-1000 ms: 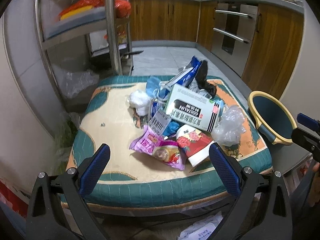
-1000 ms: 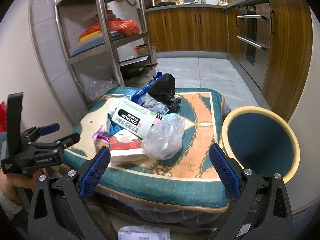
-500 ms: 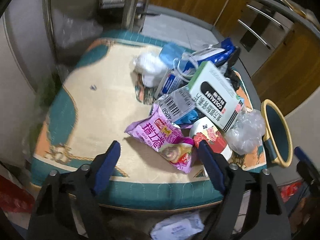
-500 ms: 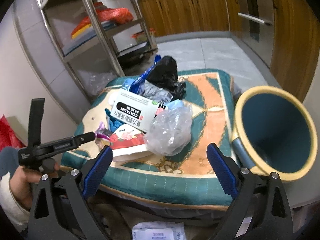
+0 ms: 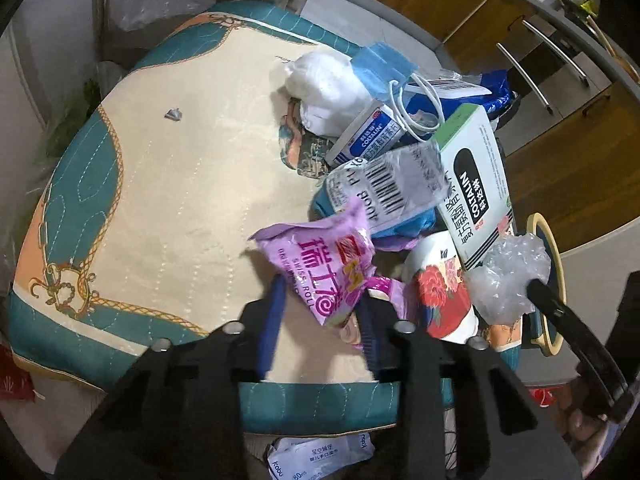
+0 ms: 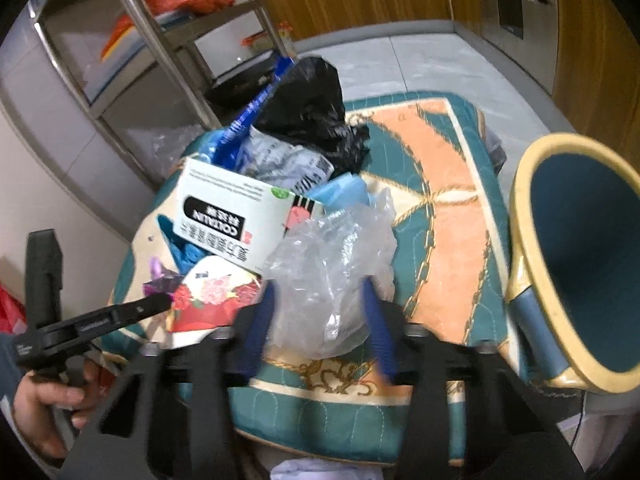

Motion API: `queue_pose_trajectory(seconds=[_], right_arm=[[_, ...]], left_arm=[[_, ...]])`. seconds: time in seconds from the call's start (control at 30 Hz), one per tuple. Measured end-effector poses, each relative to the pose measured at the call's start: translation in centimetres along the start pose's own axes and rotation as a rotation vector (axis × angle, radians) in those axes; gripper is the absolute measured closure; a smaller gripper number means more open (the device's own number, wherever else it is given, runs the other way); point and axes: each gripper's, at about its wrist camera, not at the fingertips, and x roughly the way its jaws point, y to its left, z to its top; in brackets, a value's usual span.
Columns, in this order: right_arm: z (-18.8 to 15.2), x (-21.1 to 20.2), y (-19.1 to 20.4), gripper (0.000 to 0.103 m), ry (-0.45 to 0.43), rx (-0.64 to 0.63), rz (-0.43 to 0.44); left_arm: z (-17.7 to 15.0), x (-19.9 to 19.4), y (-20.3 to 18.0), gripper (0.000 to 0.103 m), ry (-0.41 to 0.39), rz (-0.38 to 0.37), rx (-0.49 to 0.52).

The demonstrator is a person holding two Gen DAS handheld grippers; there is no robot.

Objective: Collect trash
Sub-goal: 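Grasp the pink snack wrapper with the left gripper while the right gripper grasps the clear plastic bag, then carry both items over the teal bin and open both grippers to drop them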

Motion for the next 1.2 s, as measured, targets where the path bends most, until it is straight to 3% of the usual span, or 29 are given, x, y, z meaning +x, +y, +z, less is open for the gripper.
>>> queue_pose_trajectory(seconds=[0.2, 0.43, 0.63, 0.77, 0.87, 1.2], right_arm=[[-0.3, -0.1, -0.3, 0.087, -0.007, 0.019, 0.018], [-0.1, -1.8, -0.5, 0.088, -0.050, 0.034, 0.039], [0.2, -3.7, -0.6, 0.088, -0.102, 0.036, 0.051], [0.3, -5.7, -1.1, 0.088, -0.146, 0.039, 0.046], [0.3, -7.1, -1.8, 0.088, -0.180, 0.044, 0.037], [-0.4, -11.3, -5.3, 0.088, -0.268, 0.087, -0.035]], left_arm=[[-0.1, -1.8, 0.7, 0.083, -0.051, 0.064, 0.011], [0.5, -5.4, 2.2, 0.084, -0.164, 0.193, -0.012], [0.7, -8.3, 3.2, 0.084, -0.257, 0.206, -0.053], [0.5, -10.5, 1.8, 0.084, -0.340, 0.175, -0.019], [0.7, -11.6, 0.0, 0.084, -0.389, 0.102, 0.022], [0.9, -8.7, -9.3, 0.084, -0.333, -0.037, 0.204]])
